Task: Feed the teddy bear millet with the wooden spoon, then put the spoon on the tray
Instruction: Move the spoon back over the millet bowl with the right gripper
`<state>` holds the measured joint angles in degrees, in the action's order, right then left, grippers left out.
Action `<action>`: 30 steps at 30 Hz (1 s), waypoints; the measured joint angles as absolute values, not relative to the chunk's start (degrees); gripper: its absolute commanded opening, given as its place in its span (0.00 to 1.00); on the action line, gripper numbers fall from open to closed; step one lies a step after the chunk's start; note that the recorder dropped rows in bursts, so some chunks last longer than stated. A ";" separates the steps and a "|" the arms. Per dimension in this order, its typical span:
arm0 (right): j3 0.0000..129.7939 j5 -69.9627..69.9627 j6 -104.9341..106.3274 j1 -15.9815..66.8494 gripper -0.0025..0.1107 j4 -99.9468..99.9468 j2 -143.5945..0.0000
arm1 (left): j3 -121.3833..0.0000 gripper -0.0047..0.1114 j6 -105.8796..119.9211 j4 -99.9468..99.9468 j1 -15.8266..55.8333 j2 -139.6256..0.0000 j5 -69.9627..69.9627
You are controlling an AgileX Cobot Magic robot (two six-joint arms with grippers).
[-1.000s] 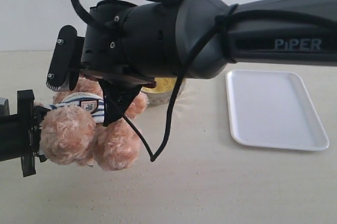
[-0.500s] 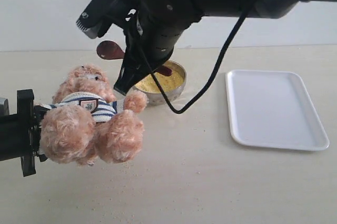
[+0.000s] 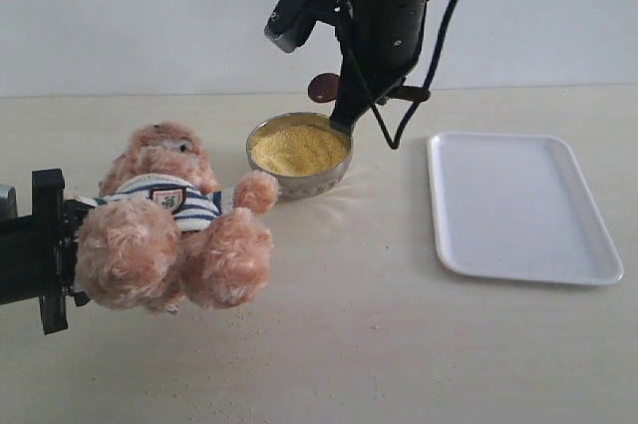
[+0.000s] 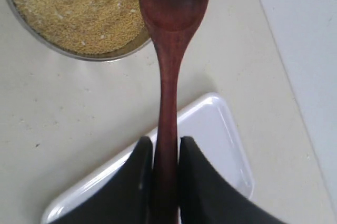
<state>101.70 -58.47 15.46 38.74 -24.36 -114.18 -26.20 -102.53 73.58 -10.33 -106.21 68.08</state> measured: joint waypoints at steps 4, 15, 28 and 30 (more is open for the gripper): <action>106.16 -60.23 22.33 38.74 0.02 -24.90 -120.23 | -26.20 0.08 -102.53 73.58 -10.33 -106.21 68.08; 106.29 -57.27 28.18 38.74 0.02 -27.03 -124.74 | -26.20 0.08 -102.53 73.58 -10.33 -106.21 68.08; 106.52 -56.02 28.41 38.74 0.02 -28.36 -126.83 | -26.20 0.08 -102.53 73.58 -10.33 -106.21 68.08; 106.52 -56.02 28.41 38.74 0.02 -28.36 -126.83 | -26.20 0.08 -102.53 73.58 -10.33 -106.21 68.08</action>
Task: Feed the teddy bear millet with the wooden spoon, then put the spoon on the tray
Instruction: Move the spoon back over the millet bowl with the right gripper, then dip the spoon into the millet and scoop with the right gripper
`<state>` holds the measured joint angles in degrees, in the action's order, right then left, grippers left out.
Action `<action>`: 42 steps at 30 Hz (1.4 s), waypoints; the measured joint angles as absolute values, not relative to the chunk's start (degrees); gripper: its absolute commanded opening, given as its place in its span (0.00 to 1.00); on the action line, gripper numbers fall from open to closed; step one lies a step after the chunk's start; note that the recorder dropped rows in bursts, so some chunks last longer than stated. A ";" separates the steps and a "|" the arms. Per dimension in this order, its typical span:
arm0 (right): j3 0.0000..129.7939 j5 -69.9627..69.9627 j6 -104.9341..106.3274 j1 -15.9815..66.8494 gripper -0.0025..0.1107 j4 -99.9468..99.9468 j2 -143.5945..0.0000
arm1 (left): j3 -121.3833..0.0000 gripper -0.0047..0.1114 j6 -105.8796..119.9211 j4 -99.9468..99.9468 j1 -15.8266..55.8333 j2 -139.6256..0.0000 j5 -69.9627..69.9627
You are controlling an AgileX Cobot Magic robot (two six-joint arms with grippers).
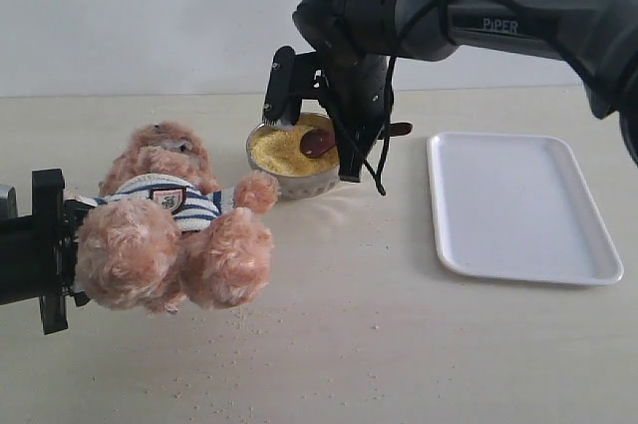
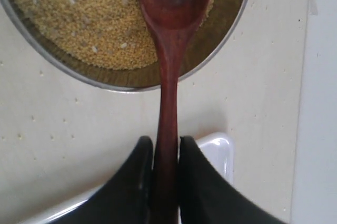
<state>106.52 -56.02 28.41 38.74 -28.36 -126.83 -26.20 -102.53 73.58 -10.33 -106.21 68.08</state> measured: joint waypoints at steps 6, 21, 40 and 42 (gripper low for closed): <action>106.52 -56.02 28.53 38.74 0.02 -26.83 -126.83 | -26.20 0.08 -102.53 73.58 -10.33 -106.21 68.08; 106.52 -56.98 30.29 41.36 0.02 -26.08 -126.83 | -26.20 0.08 -102.53 73.58 -10.33 -106.21 68.08; 106.52 -57.09 21.86 41.35 0.02 -29.10 -125.47 | -26.20 0.08 -102.53 73.58 -10.33 -106.21 68.08; 106.52 -57.57 21.86 41.35 0.02 -29.77 -125.26 | -26.20 0.08 -102.53 73.58 -10.33 -106.21 68.08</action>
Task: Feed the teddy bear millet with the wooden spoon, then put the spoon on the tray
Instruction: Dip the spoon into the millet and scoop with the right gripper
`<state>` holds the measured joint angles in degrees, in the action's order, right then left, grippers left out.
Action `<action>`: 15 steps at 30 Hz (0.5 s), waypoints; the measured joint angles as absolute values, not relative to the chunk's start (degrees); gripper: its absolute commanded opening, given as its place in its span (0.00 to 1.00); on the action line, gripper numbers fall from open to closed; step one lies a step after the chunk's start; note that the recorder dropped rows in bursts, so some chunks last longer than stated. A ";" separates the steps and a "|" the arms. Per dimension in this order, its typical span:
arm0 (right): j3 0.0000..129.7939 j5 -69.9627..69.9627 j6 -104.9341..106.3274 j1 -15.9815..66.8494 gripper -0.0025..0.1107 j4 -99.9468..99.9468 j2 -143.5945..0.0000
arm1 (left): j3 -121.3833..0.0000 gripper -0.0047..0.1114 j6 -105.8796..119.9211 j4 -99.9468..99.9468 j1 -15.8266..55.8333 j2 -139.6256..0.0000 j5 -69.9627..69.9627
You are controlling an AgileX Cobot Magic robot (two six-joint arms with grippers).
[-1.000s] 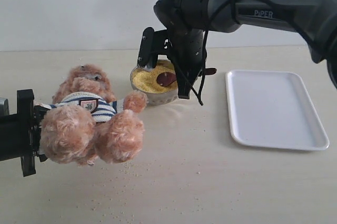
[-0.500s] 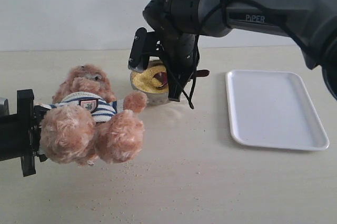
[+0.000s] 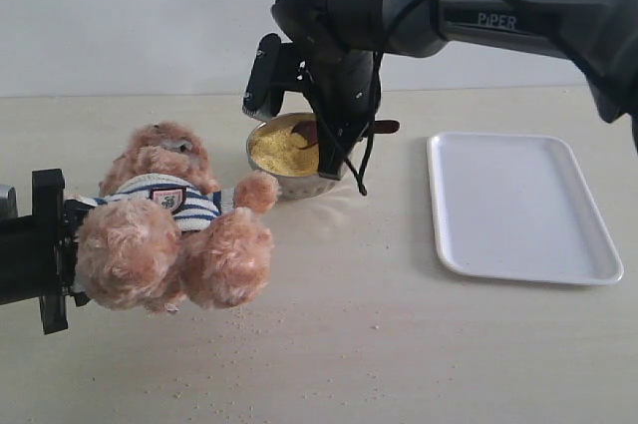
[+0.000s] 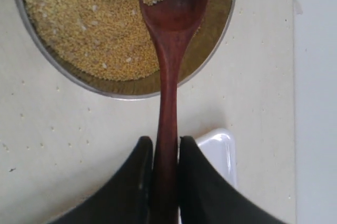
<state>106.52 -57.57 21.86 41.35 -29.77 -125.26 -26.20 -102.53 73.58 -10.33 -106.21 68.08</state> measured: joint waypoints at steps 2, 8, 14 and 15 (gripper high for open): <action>106.52 -57.90 21.04 41.35 0.02 -30.21 -125.15 | -26.20 0.08 -102.53 73.58 -10.33 -106.21 68.08; 106.52 -59.98 19.57 41.35 0.02 -30.92 -125.16 | -26.20 0.08 -102.53 73.58 -10.33 -106.21 68.08; 106.52 -61.48 18.55 41.35 0.02 -30.92 -125.16 | -26.20 0.08 -102.53 73.58 -10.33 -106.21 68.08; 106.52 -61.76 18.55 41.35 0.02 -30.92 -125.16 | -26.20 0.08 -102.53 73.58 -10.33 -106.21 68.08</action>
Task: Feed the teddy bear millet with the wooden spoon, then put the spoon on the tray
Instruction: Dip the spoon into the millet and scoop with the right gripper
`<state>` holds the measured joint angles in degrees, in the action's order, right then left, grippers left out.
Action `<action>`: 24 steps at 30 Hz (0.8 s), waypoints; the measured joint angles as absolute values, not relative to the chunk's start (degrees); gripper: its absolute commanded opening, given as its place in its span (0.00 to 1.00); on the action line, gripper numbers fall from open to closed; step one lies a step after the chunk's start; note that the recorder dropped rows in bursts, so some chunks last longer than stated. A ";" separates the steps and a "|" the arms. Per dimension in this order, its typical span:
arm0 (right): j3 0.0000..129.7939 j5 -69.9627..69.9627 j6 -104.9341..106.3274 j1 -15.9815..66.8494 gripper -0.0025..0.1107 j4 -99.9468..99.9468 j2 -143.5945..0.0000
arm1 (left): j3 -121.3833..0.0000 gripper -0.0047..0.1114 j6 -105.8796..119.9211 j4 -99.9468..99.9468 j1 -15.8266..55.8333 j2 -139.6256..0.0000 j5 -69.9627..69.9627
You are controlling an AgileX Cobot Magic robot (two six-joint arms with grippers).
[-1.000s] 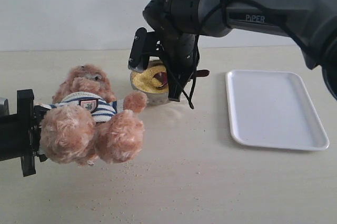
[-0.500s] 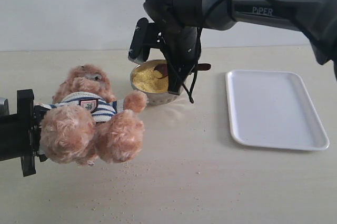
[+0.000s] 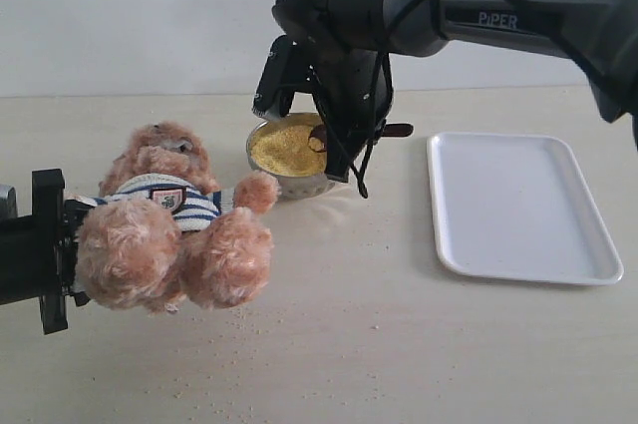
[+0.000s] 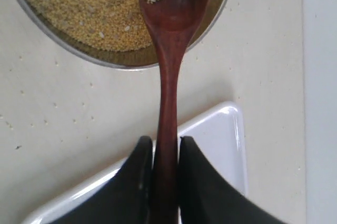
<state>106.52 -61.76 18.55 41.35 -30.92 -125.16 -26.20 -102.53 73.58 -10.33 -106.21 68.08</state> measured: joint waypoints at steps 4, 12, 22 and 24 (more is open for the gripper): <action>106.52 -62.49 16.92 41.35 0.02 -31.05 -125.16 | -26.20 0.08 -102.53 73.47 -10.33 -106.21 68.08; 106.52 -62.62 14.49 41.35 0.02 -30.93 -125.05 | -26.20 0.08 -102.53 73.36 -10.33 -106.21 68.08; 106.52 -63.01 11.31 41.35 0.02 -28.42 -124.75 | -26.20 0.08 -102.53 72.92 -10.33 -106.21 68.08; 106.52 -62.20 11.31 41.35 0.02 -25.58 -124.49 | -26.20 0.08 -102.53 72.92 -10.33 -106.21 68.08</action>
